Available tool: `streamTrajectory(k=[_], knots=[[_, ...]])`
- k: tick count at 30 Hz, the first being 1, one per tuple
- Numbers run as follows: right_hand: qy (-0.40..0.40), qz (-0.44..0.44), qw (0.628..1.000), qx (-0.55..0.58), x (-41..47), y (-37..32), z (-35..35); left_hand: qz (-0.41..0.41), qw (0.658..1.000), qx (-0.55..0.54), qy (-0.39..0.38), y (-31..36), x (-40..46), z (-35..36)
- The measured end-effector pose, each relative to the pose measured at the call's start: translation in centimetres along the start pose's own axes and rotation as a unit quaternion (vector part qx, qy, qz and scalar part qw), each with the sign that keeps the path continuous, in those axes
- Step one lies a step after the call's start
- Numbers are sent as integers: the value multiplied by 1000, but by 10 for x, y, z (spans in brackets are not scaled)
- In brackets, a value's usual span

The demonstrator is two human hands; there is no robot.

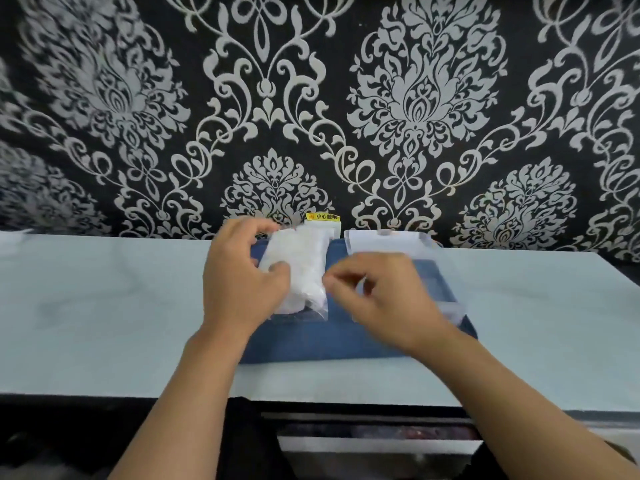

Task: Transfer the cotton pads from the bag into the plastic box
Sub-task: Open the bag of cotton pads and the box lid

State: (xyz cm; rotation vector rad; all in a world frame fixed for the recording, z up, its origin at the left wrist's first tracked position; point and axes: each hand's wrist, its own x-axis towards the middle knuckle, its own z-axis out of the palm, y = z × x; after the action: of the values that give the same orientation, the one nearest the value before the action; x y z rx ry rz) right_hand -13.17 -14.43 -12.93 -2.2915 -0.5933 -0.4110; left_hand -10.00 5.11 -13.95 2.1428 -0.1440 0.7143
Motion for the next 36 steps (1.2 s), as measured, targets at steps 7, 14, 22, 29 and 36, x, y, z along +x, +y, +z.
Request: streamTrajectory(k=[7,14,22,29,36], knots=[[-226,5,926,-302,4,-4,59,-91,958,94,-254,-49,-7,6],[-97,40,924,-367,19,11,41,-41,988,91,-116,-39,-3,18],[58,-13,964,-260,37,33,40,-39,997,34,-52,-26,-1,31],[47,8,956,-289,39,42,43,-60,994,22,-91,-22,-1,33],[11,29,971,-237,40,43,42,-92,988,81,-96,-17,6,43]])
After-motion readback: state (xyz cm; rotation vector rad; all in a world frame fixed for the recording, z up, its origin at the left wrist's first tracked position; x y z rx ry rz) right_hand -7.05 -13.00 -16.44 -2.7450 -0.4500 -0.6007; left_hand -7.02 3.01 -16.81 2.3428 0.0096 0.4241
